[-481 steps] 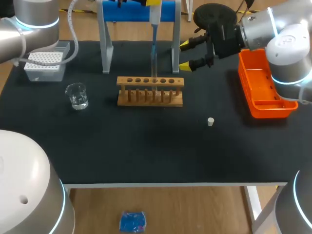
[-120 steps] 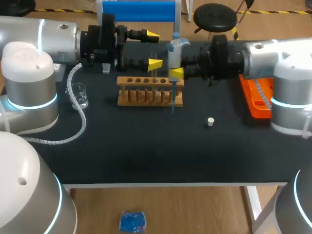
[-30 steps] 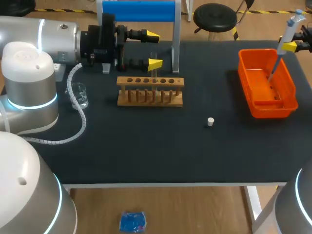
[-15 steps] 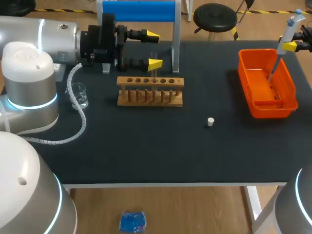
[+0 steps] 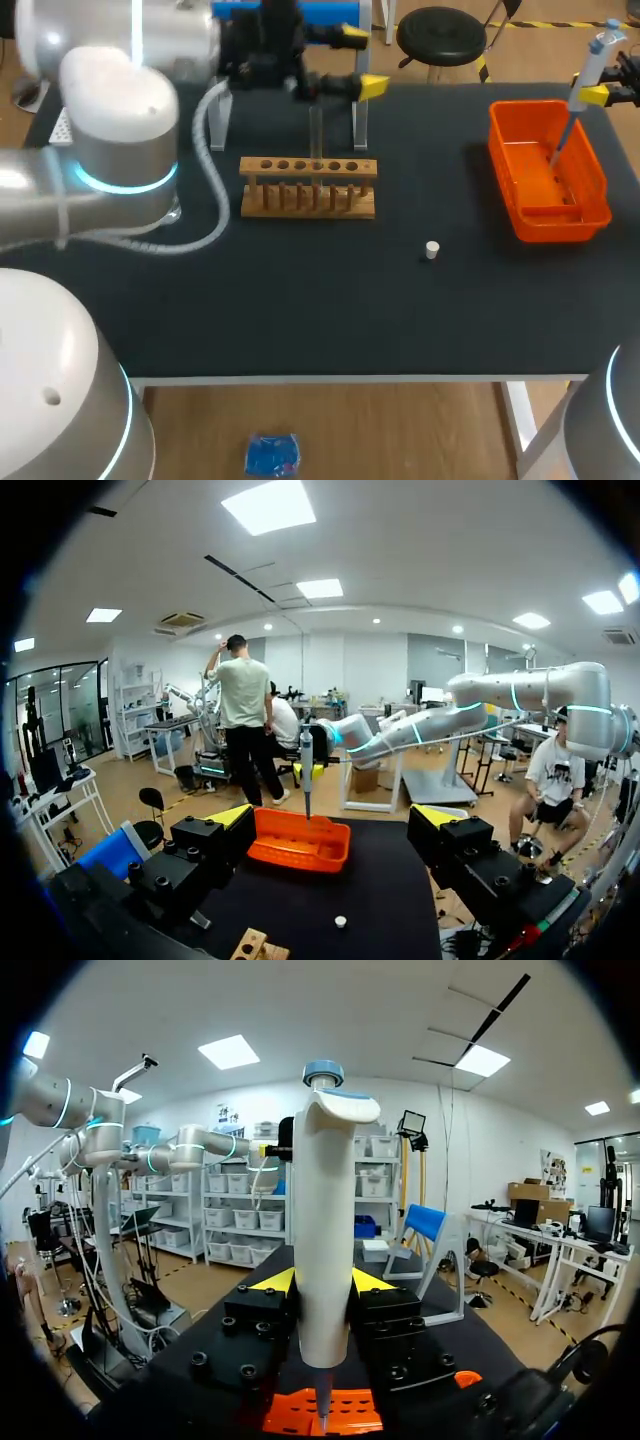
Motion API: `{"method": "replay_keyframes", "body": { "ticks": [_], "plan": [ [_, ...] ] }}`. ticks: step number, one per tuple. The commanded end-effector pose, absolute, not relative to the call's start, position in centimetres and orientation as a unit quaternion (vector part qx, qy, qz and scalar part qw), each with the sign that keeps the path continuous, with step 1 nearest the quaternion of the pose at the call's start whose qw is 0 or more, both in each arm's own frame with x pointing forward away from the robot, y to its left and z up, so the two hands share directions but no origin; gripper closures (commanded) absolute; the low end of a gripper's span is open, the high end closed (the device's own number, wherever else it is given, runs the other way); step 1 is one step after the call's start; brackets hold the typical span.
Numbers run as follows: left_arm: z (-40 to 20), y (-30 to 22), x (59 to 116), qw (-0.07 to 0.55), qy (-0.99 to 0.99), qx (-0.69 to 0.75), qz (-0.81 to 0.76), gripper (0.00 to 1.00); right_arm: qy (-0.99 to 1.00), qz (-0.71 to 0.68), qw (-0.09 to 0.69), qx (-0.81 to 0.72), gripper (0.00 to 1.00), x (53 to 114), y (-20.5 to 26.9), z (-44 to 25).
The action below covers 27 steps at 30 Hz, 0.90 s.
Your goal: Invert the test tube, pick up the pipette, mount the tip to pipette, aspirate from beaker and dispense into the tube, eject the tip, return the pipette, and cap with the stopper.
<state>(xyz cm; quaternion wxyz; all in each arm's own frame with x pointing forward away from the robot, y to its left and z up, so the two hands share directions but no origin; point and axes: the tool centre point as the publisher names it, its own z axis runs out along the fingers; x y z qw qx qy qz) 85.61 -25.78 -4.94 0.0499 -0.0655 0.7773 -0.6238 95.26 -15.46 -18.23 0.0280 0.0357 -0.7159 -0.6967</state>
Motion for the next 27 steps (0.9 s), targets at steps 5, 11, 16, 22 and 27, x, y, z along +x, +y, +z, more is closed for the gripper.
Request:
{"method": "replay_keyframes", "body": {
  "ticks": [5,11,16,22,27],
  "plan": [
    [-3.8,-36.8,90.2,0.036,0.808,-0.054,-0.586,0.00,-0.716,-0.697,0.031,0.039,1.00,95.5,-15.7,-18.3],
    [-4.1,-40.8,91.3,0.030,0.805,-0.062,-0.589,0.00,-0.716,-0.697,0.031,0.039,1.00,95.5,-15.7,-18.3],
    [-4.5,-43.4,92.0,0.041,0.803,-0.070,-0.590,0.00,-0.716,-0.697,0.031,0.039,1.00,95.5,-15.7,-18.3],
    [-5.4,-46.3,93.1,0.031,0.802,-0.054,-0.595,0.00,-0.716,-0.697,0.031,0.039,1.00,95.5,-15.7,-18.3],
    [-5.8,-48.2,93.9,0.021,0.801,-0.042,-0.597,0.00,-0.716,-0.697,0.031,0.039,1.00,95.5,-15.7,-18.3]
  ]
}}
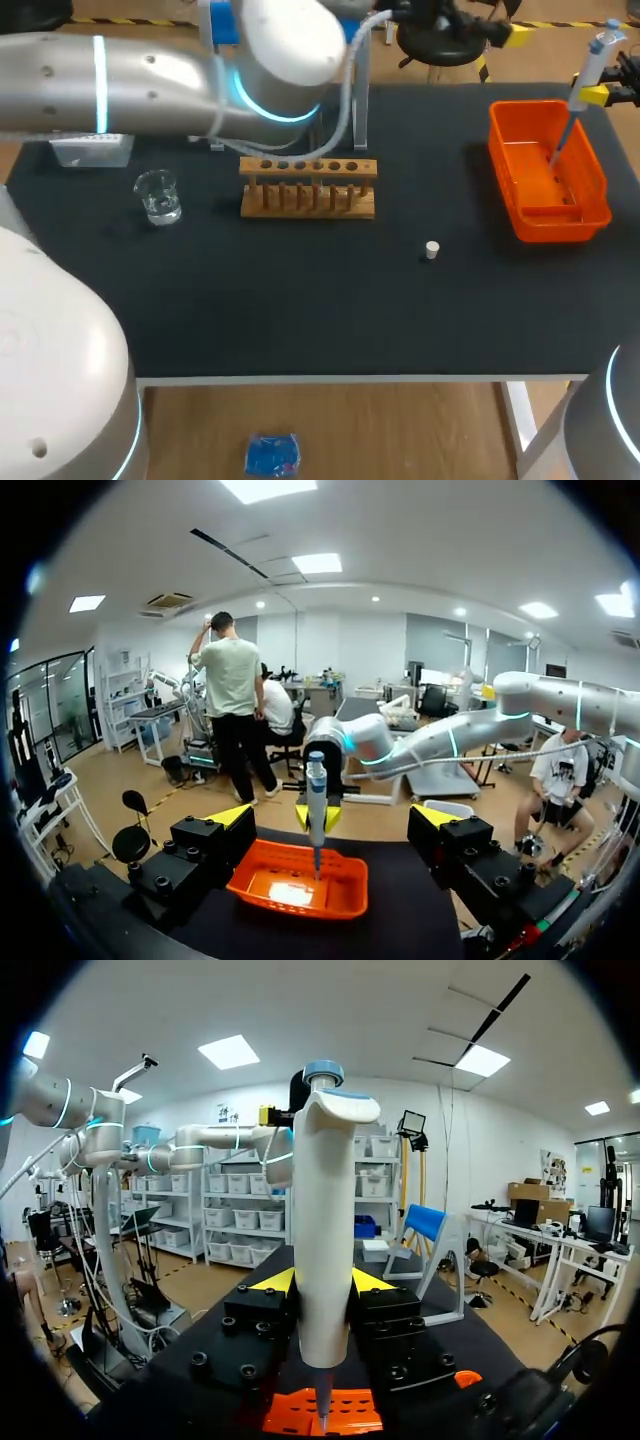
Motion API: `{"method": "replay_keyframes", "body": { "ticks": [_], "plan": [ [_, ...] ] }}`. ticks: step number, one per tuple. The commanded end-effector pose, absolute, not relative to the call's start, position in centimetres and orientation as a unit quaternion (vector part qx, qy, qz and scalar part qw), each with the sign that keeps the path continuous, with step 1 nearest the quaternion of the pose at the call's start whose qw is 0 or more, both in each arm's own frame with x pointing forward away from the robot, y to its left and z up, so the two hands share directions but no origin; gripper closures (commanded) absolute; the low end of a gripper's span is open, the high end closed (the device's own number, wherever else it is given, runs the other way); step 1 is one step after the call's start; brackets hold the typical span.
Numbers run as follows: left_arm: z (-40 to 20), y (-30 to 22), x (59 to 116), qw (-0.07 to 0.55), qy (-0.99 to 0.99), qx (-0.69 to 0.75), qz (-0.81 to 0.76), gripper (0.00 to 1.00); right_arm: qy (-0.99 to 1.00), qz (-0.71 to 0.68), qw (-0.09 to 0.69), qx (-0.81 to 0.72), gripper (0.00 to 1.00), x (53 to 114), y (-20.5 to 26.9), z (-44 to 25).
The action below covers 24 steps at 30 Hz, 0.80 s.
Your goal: Invert the test tube, pick up the pipette, mount the tip to pipette, aspirate from beaker and dispense into the tube, eject the tip, return the pipette, and cap with the stopper.
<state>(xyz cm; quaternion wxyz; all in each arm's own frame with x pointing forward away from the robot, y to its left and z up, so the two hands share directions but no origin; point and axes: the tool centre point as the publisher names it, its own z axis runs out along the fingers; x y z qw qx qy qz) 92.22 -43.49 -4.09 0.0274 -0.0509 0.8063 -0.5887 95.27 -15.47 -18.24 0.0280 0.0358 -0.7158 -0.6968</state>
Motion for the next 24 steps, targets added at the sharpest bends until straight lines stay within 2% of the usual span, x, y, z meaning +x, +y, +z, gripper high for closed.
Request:
{"method": "replay_keyframes", "body": {
  "ticks": [1,23,24],
  "plan": [
    [-5.83,-48.40,94.05,0.019,0.800,-0.041,-0.598,0.00,-0.716,-0.697,0.031,0.039,1.00,95.53,-15.69,-18.28],
    [-5.70,-49.06,94.34,0.022,0.799,-0.033,-0.600,0.00,-0.716,-0.697,0.031,0.039,1.00,95.53,-15.69,-18.28],
    [-5.70,-49.06,94.34,0.022,0.799,-0.033,-0.600,0.33,-0.716,-0.697,0.031,0.039,1.00,95.53,-15.69,-18.28]
  ]
}}
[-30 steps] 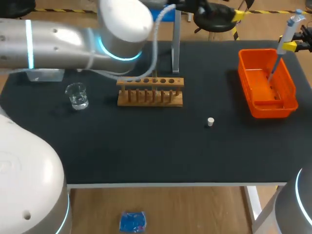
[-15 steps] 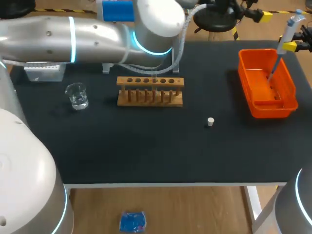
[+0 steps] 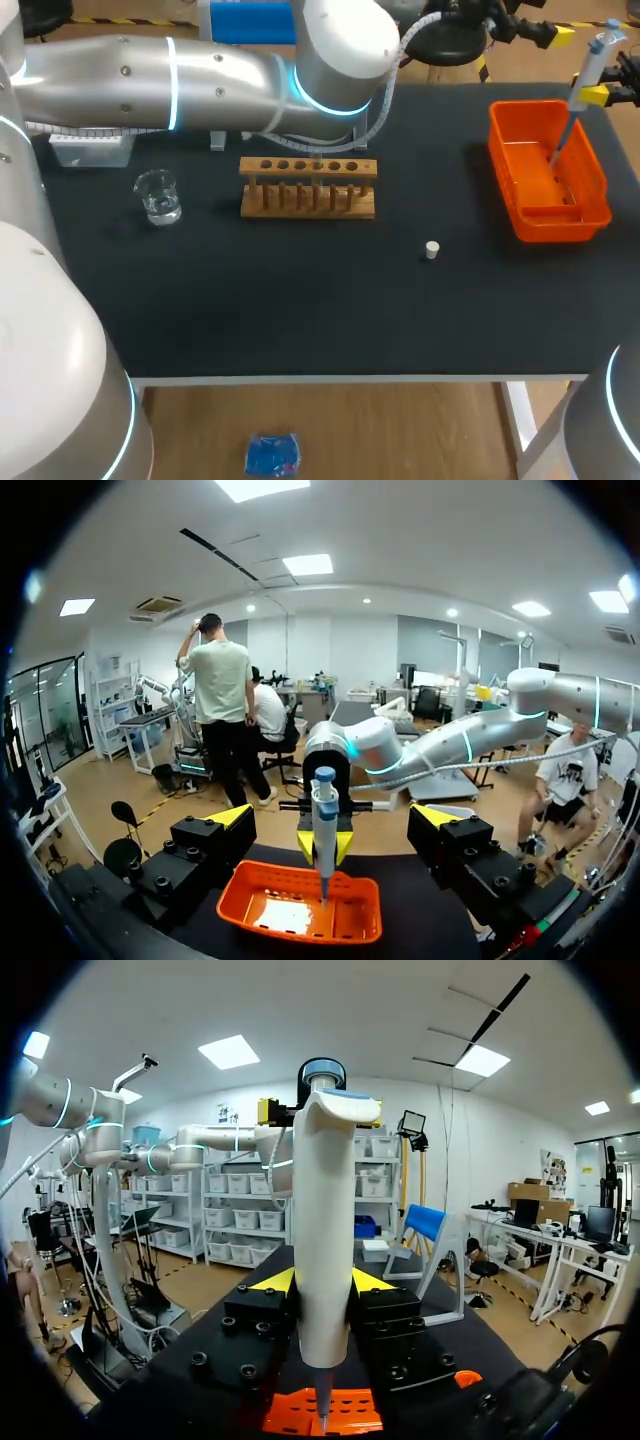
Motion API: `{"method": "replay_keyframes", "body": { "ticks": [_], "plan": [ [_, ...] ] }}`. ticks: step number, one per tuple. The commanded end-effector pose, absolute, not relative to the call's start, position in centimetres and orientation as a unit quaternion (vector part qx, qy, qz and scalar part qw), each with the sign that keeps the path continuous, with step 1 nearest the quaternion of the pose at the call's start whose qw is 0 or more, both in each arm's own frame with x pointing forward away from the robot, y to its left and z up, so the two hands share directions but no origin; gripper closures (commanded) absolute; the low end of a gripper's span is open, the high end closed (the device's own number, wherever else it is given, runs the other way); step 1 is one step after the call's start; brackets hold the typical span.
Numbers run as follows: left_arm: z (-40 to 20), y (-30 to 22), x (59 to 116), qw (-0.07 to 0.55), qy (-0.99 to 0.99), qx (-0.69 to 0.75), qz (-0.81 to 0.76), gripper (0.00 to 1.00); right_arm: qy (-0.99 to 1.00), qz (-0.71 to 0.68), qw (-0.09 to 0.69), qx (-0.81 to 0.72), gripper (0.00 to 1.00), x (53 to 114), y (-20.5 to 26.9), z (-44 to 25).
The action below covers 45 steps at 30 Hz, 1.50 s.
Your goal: Invert the test tube, pick up the pipette, mount the tip to pipette, aspirate from beaker and dispense into the tube, eject the tip, return the pipette, and cap with the stopper.
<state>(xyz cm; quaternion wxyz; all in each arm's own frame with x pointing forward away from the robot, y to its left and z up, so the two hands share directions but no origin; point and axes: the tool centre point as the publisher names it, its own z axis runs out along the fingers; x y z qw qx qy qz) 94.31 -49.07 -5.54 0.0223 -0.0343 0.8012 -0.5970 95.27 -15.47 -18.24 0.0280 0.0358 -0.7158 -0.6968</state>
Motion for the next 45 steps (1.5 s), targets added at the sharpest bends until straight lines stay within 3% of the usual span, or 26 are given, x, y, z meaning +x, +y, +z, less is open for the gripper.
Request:
{"method": "replay_keyframes", "body": {
  "ticks": [1,2,20,45],
  "plan": [
    [-5.7,-49.1,94.3,0.022,0.799,-0.033,-0.600,0.64,-0.716,-0.697,0.031,0.039,1.00,95.5,-15.7,-18.3],
    [-5.7,-49.1,94.3,0.022,0.799,-0.033,-0.600,1.00,-0.716,-0.697,0.031,0.039,1.00,95.5,-15.7,-18.3],
    [-5.7,-49.1,94.3,0.022,0.799,-0.033,-0.600,1.00,-0.716,-0.697,0.031,0.039,1.00,95.5,-15.7,-18.3],
    [-6.3,-53.2,94.0,0.046,0.775,-0.060,-0.628,1.00,-0.716,-0.697,0.031,0.039,1.00,95.5,-15.7,-18.3]
  ]
}}
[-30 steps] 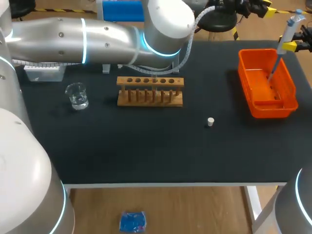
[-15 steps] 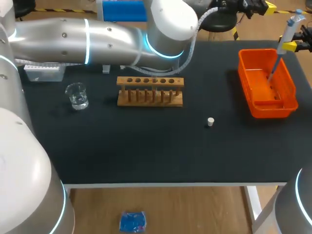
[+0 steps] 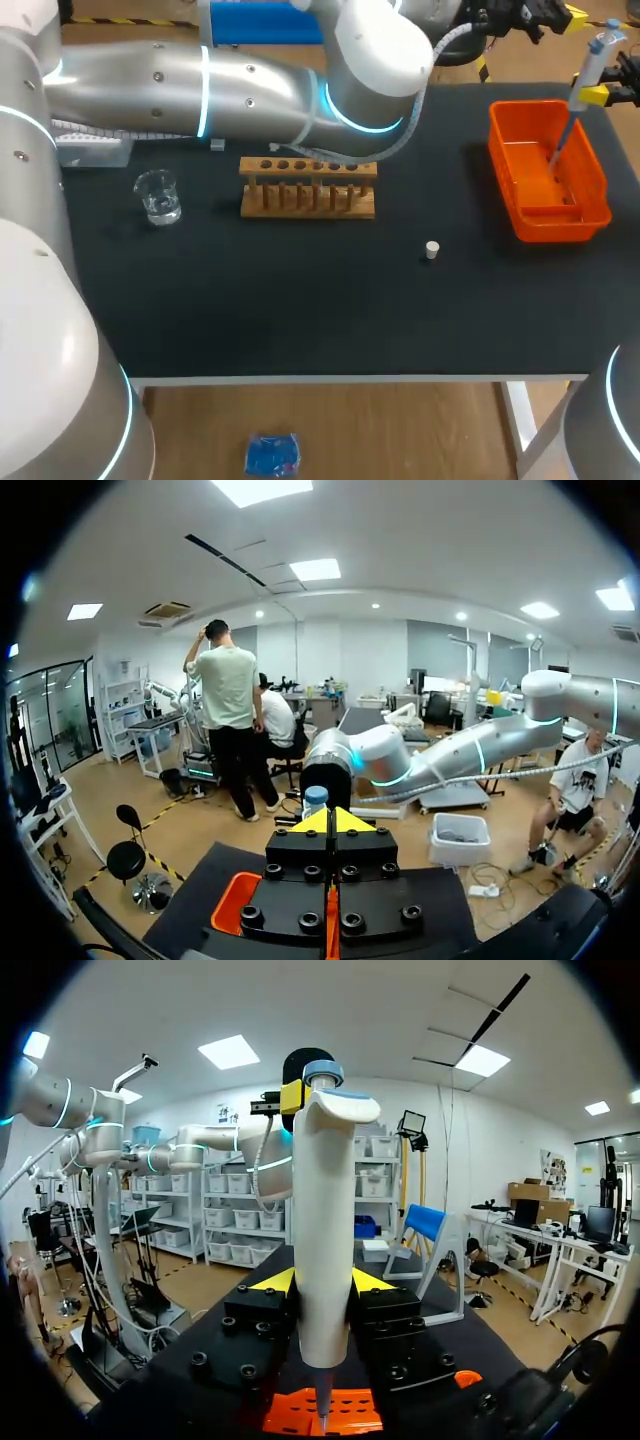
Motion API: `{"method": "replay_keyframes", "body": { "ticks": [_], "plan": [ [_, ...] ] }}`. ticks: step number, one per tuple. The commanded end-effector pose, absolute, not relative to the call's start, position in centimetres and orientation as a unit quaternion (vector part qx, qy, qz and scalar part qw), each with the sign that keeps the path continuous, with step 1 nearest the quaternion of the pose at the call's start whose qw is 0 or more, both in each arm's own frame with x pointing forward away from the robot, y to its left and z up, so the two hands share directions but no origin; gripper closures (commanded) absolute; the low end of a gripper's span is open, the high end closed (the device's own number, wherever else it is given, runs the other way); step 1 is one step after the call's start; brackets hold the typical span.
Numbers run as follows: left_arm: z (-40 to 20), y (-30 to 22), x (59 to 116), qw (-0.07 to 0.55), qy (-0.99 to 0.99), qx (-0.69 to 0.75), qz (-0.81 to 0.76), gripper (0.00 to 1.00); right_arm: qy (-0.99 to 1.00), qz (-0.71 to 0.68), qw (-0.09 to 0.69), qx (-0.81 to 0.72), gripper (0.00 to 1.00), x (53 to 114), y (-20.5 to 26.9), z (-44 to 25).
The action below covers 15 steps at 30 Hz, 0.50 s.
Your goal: Invert the test tube, pick up the pipette, mount the tip to pipette, aspirate from beaker and dispense into the tube, eject the tip, return the pipette, and cap with the stopper.
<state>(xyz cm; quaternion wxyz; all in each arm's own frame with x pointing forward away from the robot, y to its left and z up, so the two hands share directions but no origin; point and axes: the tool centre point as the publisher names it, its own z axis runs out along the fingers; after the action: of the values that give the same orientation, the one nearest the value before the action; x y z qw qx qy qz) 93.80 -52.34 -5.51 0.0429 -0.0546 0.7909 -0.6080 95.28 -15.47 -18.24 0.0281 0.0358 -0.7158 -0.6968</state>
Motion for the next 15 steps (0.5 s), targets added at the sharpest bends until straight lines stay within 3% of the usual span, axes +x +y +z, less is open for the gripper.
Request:
{"method": "replay_keyframes", "body": {
  "ticks": [1,15],
  "plan": [
    [-6.4,-53.3,94.0,0.046,0.771,-0.066,-0.631,1.00,-0.716,-0.697,0.031,0.039,1.00,95.5,-15.7,-18.3],
    [-7.4,-54.1,94.8,0.040,0.752,-0.098,-0.650,1.00,-0.716,-0.697,0.031,0.039,1.00,95.5,-15.7,-18.3]
  ]
}}
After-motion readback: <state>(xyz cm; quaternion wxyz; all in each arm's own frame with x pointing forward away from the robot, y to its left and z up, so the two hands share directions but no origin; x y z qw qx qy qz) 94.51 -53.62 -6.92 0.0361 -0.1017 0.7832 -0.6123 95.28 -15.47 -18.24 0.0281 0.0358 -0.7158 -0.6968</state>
